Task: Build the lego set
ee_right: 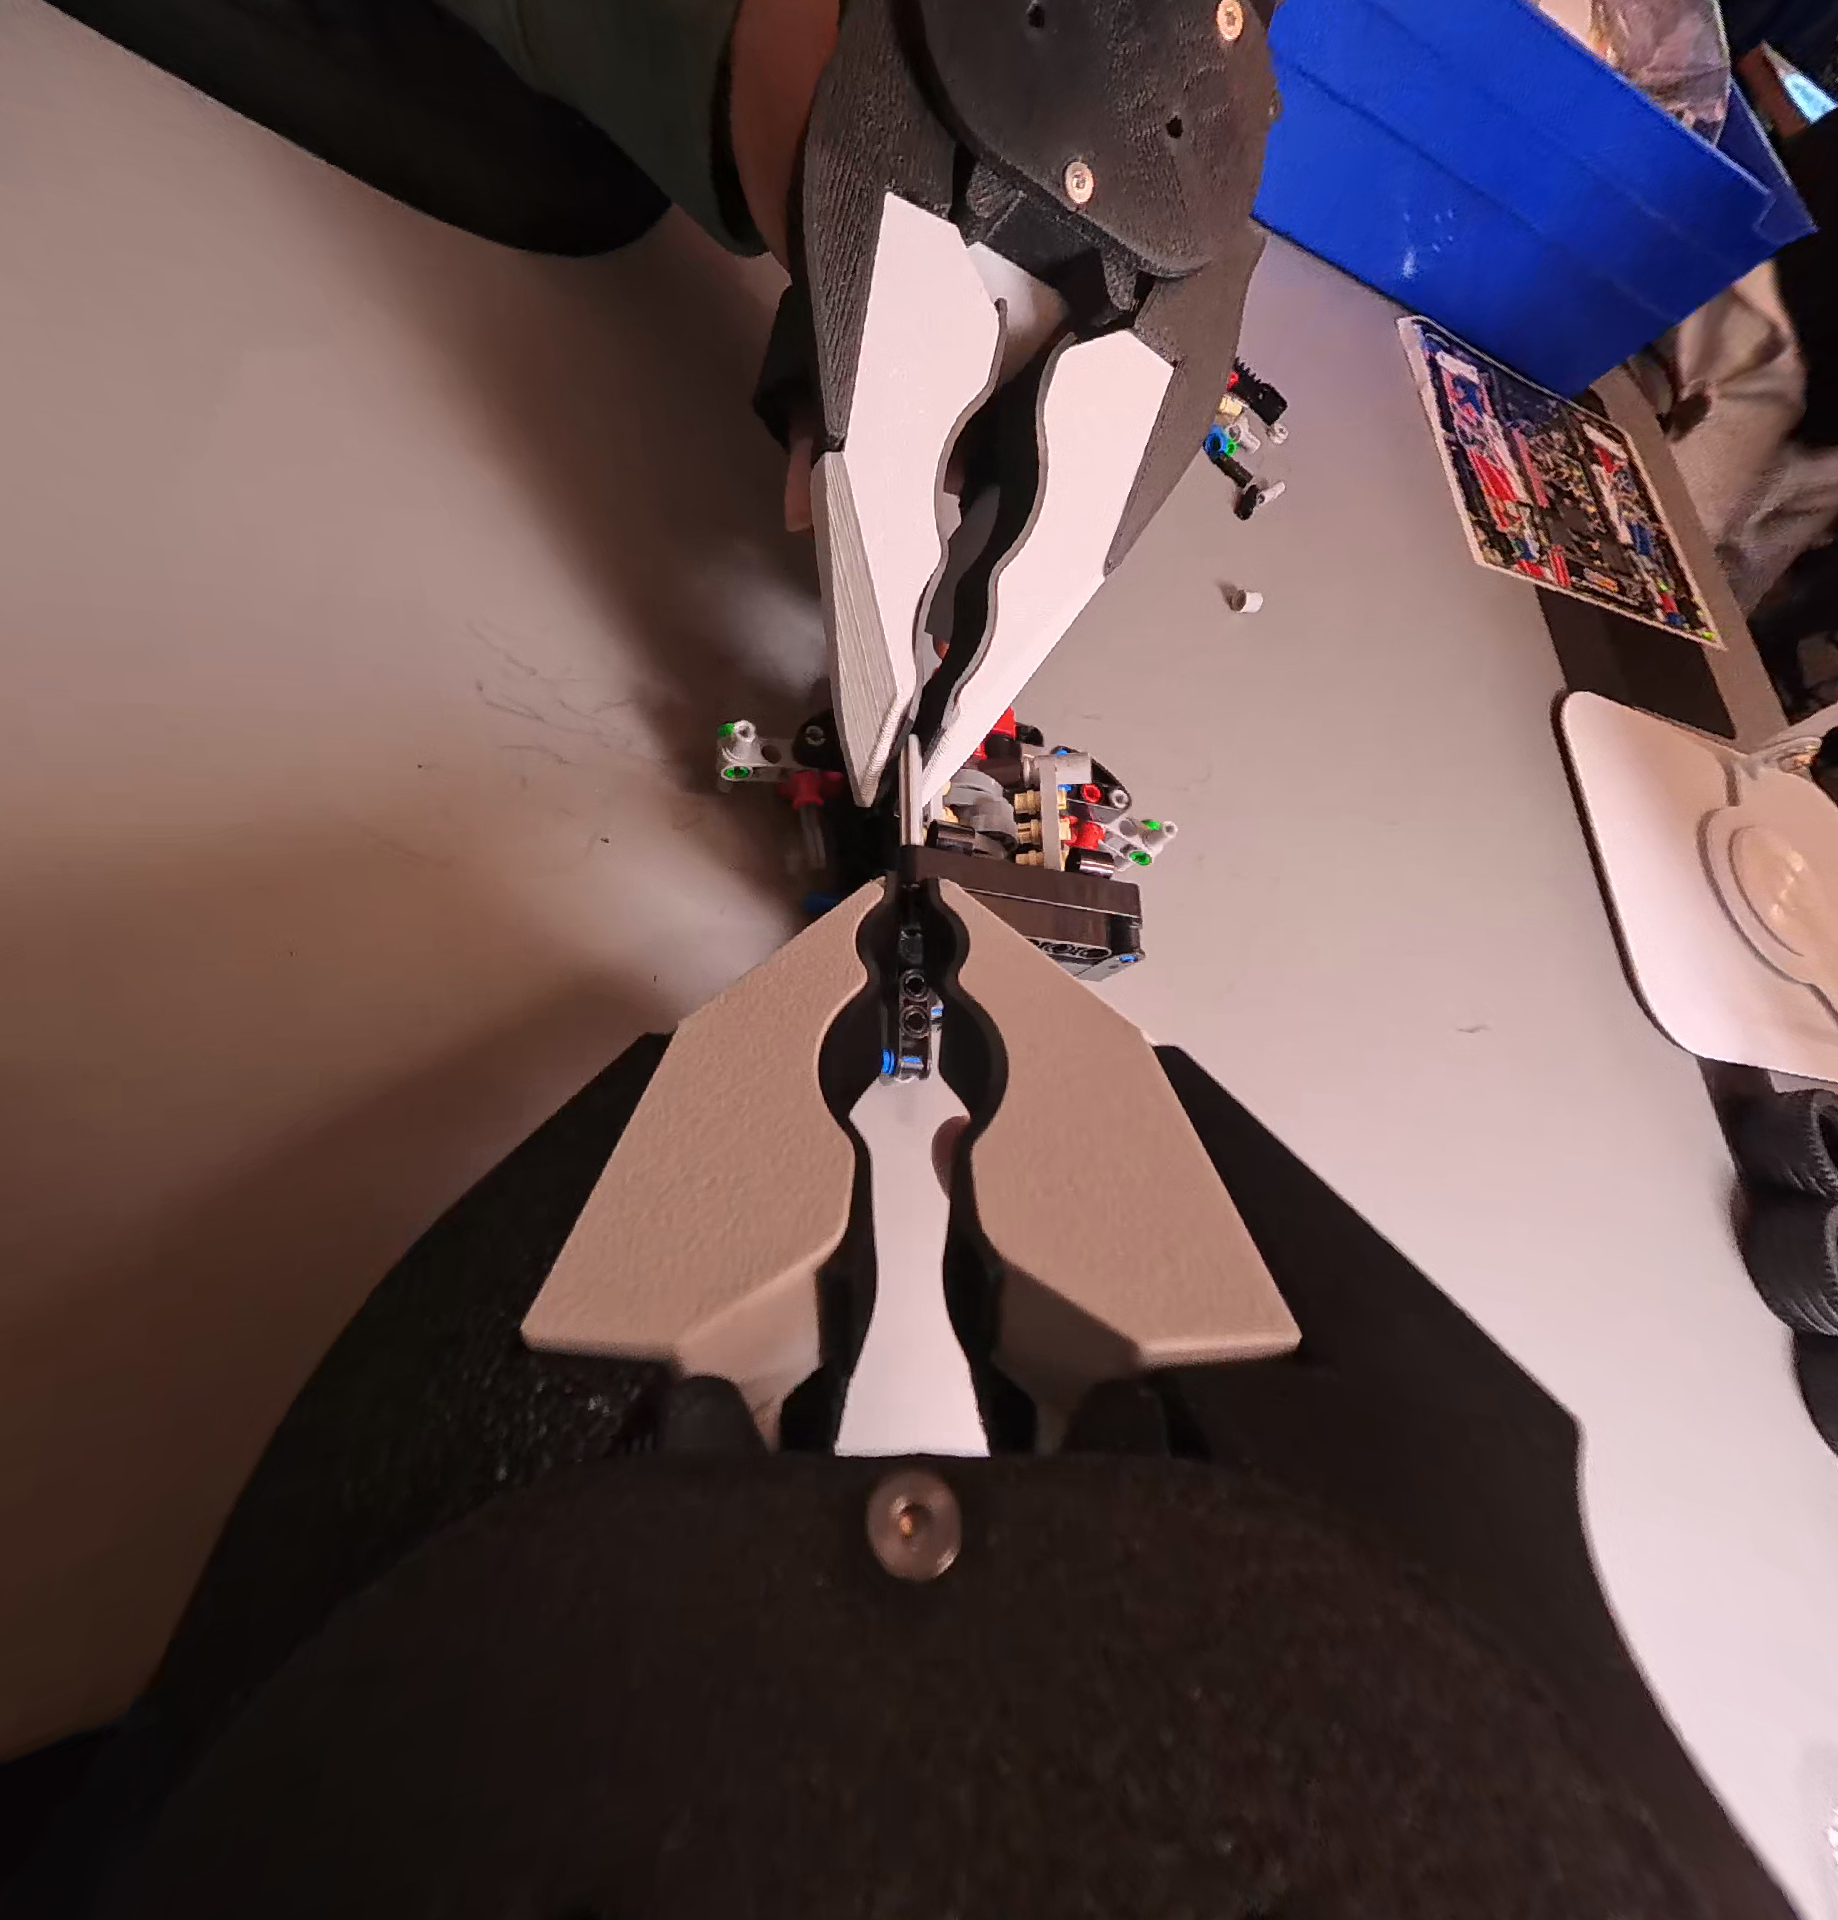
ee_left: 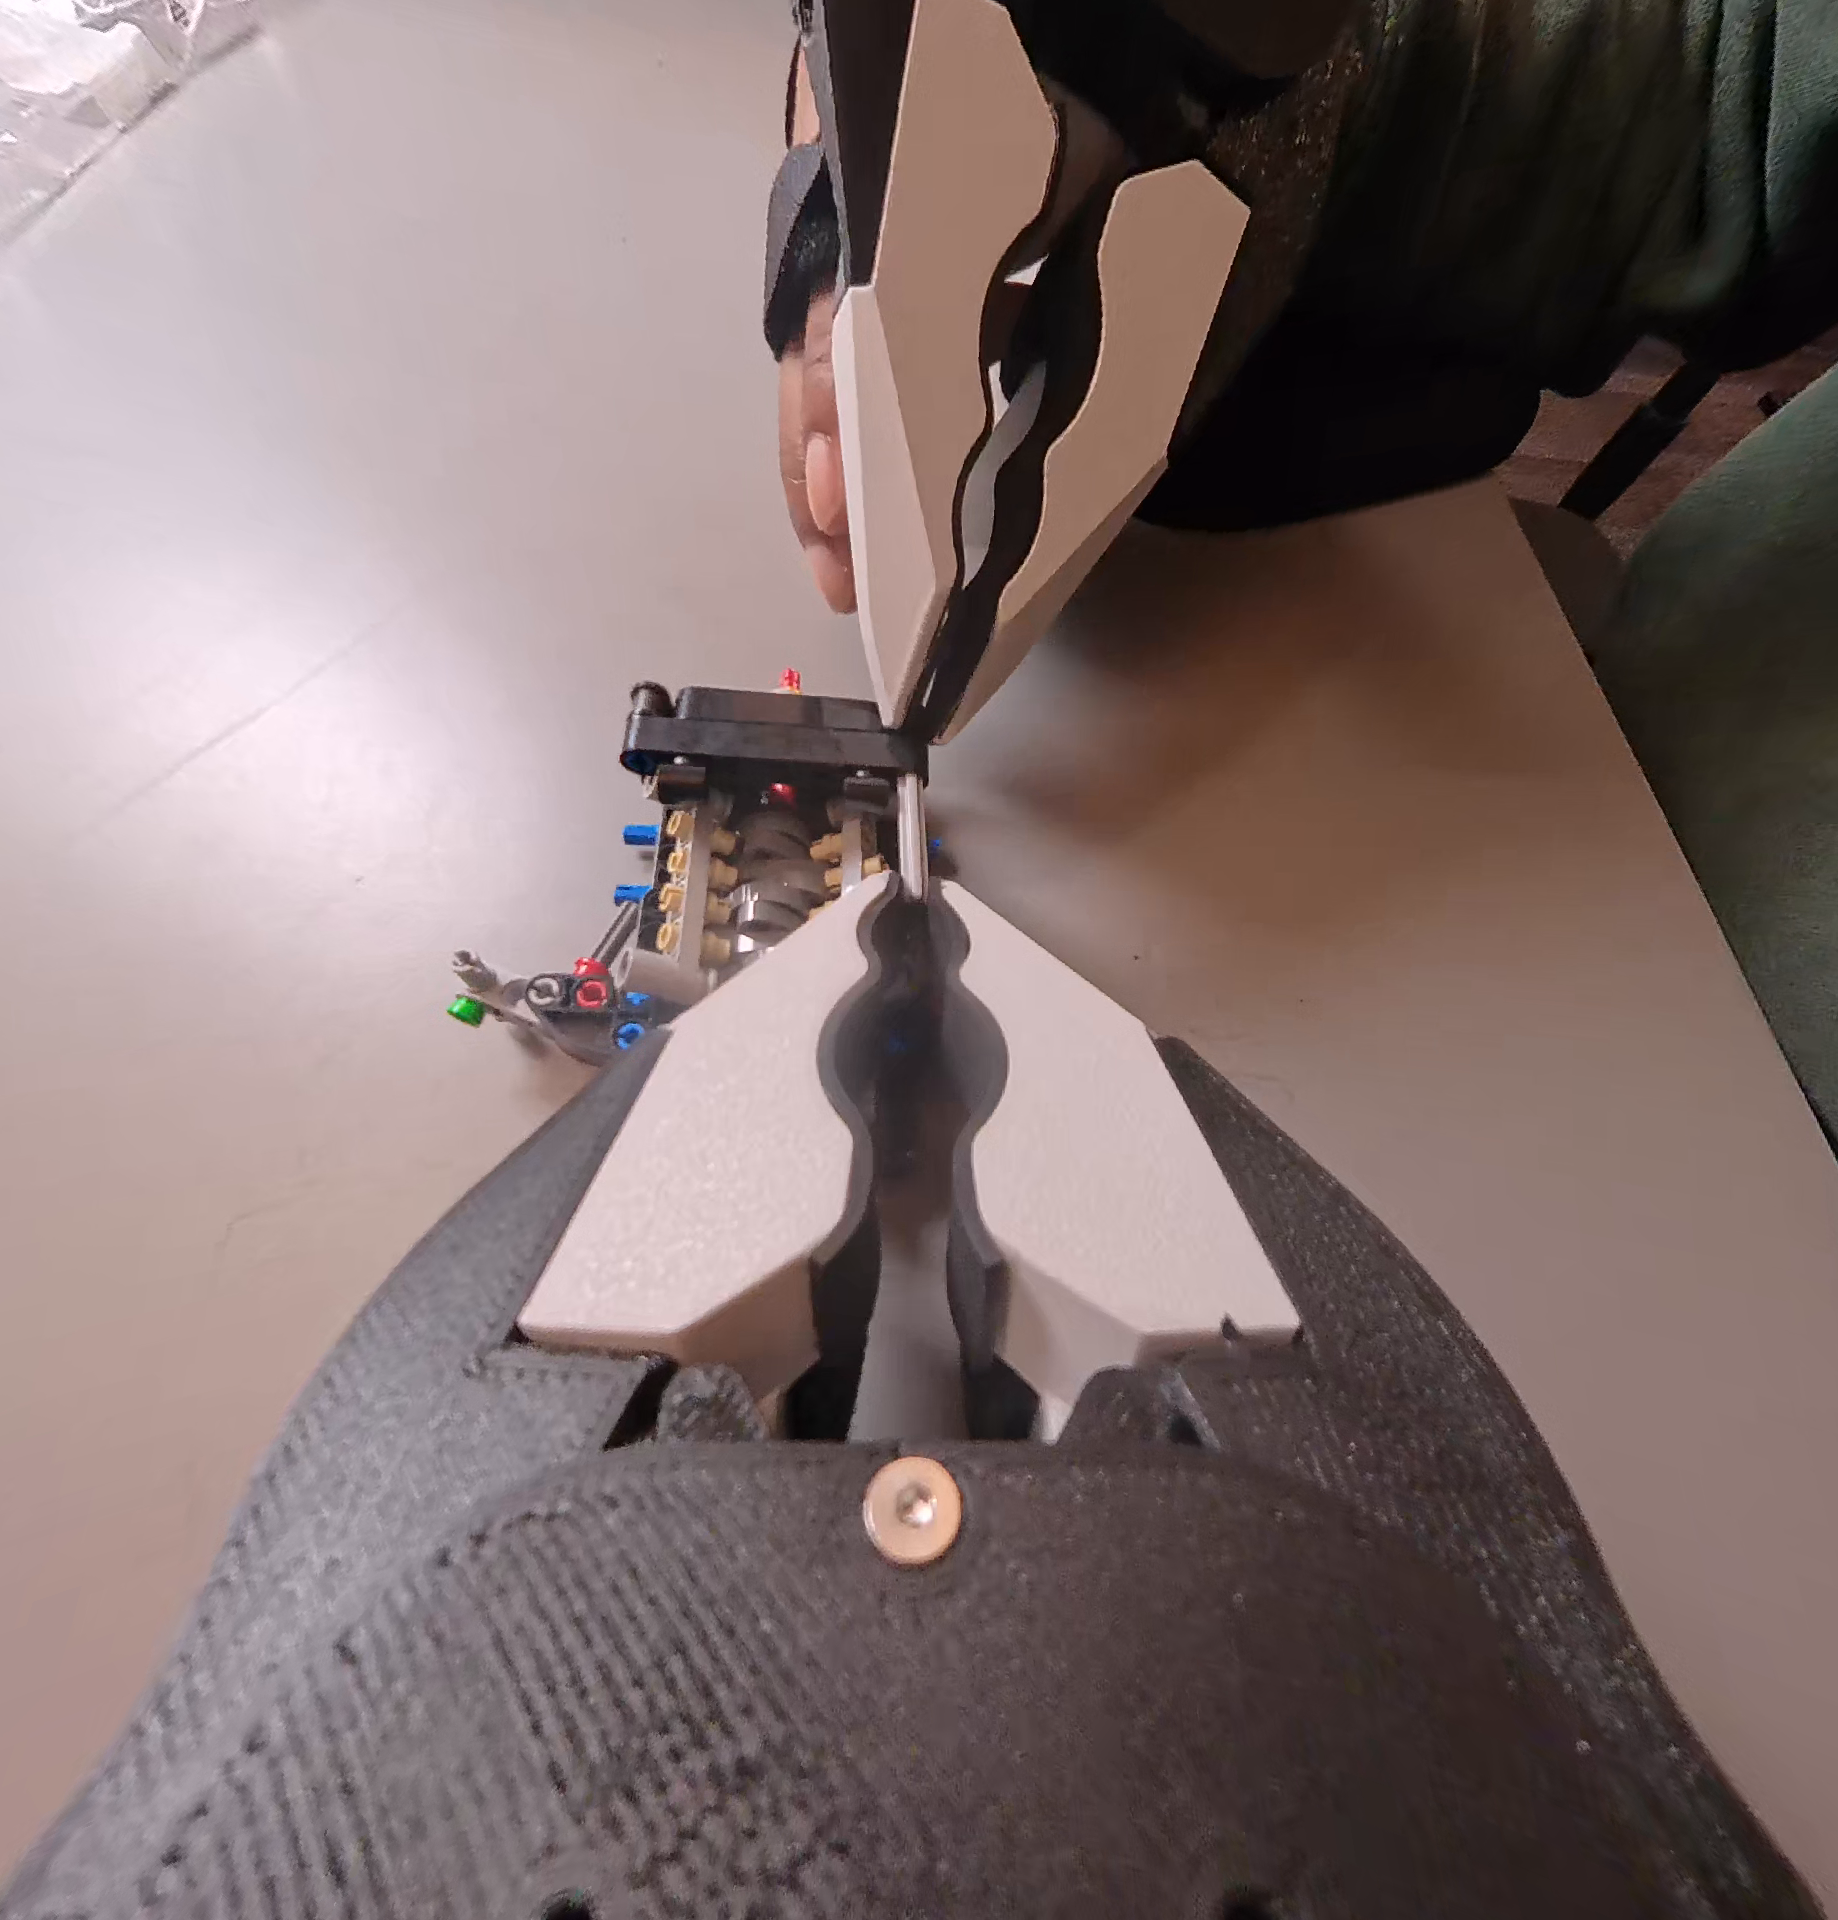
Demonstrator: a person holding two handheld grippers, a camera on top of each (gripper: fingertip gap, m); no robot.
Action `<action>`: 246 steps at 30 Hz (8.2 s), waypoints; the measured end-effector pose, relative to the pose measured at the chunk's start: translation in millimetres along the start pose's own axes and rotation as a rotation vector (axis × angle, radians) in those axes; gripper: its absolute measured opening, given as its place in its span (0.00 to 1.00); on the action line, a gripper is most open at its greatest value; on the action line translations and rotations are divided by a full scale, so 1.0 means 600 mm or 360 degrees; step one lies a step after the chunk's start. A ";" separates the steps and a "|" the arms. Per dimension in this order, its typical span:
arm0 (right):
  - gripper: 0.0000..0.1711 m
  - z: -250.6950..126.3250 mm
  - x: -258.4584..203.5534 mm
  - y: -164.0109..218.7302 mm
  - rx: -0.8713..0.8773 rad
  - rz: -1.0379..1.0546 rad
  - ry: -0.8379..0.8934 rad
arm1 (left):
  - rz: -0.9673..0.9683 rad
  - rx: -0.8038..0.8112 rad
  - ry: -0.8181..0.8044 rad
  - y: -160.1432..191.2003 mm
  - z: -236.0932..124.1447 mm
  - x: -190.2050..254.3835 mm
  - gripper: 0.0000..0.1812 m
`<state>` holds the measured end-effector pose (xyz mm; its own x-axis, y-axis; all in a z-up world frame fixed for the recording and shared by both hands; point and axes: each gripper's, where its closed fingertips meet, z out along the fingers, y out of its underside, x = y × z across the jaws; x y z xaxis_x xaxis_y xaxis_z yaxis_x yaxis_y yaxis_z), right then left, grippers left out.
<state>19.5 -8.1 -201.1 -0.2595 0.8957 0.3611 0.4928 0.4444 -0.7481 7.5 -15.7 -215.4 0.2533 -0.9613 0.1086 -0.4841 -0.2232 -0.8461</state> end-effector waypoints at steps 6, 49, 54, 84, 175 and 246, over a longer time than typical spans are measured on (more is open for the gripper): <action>0.01 0.000 0.001 0.000 0.0049 0.0043 -0.0004 | -0.0006 -0.0014 0.0006 -0.001 0.001 -0.002 0.01; 0.08 -0.007 -0.001 -0.005 0.0208 0.0193 -0.0075 | 0.0049 -0.0156 0.0072 -0.003 0.004 -0.004 0.11; 0.11 -0.017 0.017 -0.004 0.0239 0.0222 0.0002 | 0.0025 -0.0121 0.0030 0.003 -0.011 -0.008 0.13; 0.36 0.047 0.048 0.025 0.0093 0.0410 -0.0127 | 0.0120 -0.0007 -0.0045 -0.015 -0.025 -0.008 0.01; 0.36 -0.001 0.061 0.043 0.0076 0.0477 -0.0078 | -0.0211 0.0024 -0.0142 -0.031 0.015 -0.027 0.01; 0.26 0.015 -0.027 0.004 0.0200 0.0997 -0.0144 | -0.0189 -0.0058 -0.0530 0.000 0.001 -0.020 0.17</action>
<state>17.3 -21.8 -213.6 -0.0259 0.9775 -0.2092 0.4739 -0.1723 -0.8636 5.2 -3.9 -216.8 0.5660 -0.8241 0.0236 -0.4631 -0.3415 -0.8179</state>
